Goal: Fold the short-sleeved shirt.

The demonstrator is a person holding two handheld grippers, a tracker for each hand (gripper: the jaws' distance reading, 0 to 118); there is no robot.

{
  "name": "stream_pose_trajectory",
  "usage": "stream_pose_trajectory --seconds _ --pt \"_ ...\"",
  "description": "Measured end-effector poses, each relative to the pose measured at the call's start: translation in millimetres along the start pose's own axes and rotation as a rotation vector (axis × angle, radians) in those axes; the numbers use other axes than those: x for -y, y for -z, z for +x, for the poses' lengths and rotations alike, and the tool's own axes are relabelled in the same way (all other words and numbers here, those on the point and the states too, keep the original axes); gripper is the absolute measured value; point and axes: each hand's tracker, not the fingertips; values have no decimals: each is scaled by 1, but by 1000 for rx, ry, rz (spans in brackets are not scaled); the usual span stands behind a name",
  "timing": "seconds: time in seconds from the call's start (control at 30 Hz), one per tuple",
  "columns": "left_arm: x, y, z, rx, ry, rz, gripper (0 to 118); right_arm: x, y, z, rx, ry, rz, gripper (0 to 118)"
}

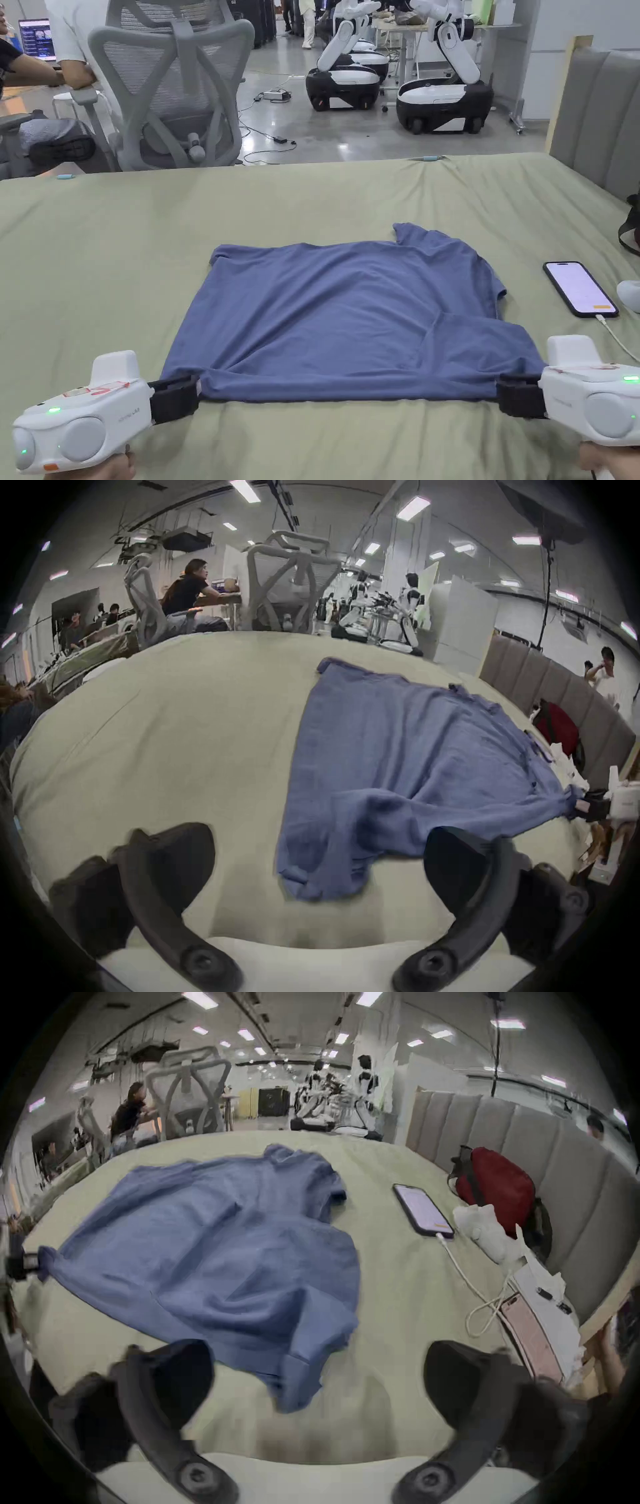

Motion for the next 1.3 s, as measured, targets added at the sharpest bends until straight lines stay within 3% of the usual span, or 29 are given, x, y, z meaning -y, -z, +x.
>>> stream_pose_trajectory --seconds 0.1,0.13,0.17,0.2,0.23,0.27,0.37,0.5,0.53,0.6,0.63,0.77,0.8,0.83,0.9,0.93,1.2,1.23,1.27,1.3 --pt "-8 -19 3 4 8 33 102 -3 -10 -3 -31 34 27 107" --pt "-11 -22 3 -4 14 57 84 -3 -17 -5 -30 26 23 98" --pt "-14 -24 4 -22 31 81 57 -4 -18 -8 -34 11 20 82" --pt "-14 -26 7 -46 55 98 11 -4 -17 -12 -27 -3 24 42" --pt "-16 -25 8 -60 65 105 0 -4 -15 -16 -14 -10 32 11" --pt "-18 -24 9 -54 57 112 0 -4 -14 -16 -8 -10 33 1" --pt "-22 -22 11 5 32 97 0 -2 -12 -23 -32 -25 12 1" --pt "-17 -12 23 -38 102 69 5 -2 -10 -27 -32 -42 18 1" --pt "-15 -9 24 -43 100 63 22 -4 -14 -26 -32 -42 17 1" --pt "-12 -2 20 -46 100 41 71 -5 -14 -25 -36 -42 17 1" --pt "-10 1 21 -56 99 36 75 -5 -14 -25 -36 -39 18 1" --pt "-7 11 19 -51 104 13 70 -6 -15 -21 -29 -43 15 1" --pt "-5 14 20 -46 108 3 64 -7 -15 -20 -29 -40 14 1" --pt "-4 17 21 -35 115 -9 52 -6 -15 -18 -29 -35 13 1" --pt "-1 21 20 -29 122 -21 12 -4 -15 -16 -27 -29 11 1" --pt "0 24 20 -27 123 -28 4 -5 -15 -16 -25 -27 8 1" --pt "2 6 26 -13 106 -7 3 -3 -19 -10 -10 -21 11 3" --pt "1 4 26 -11 107 -7 3 -4 -19 -8 -6 -16 17 8" --pt "-1 5 24 -8 108 -4 3 -4 -19 -6 -4 -13 24 21" --pt "-2 5 23 -6 109 1 3 -4 -18 -5 -4 -14 27 58"
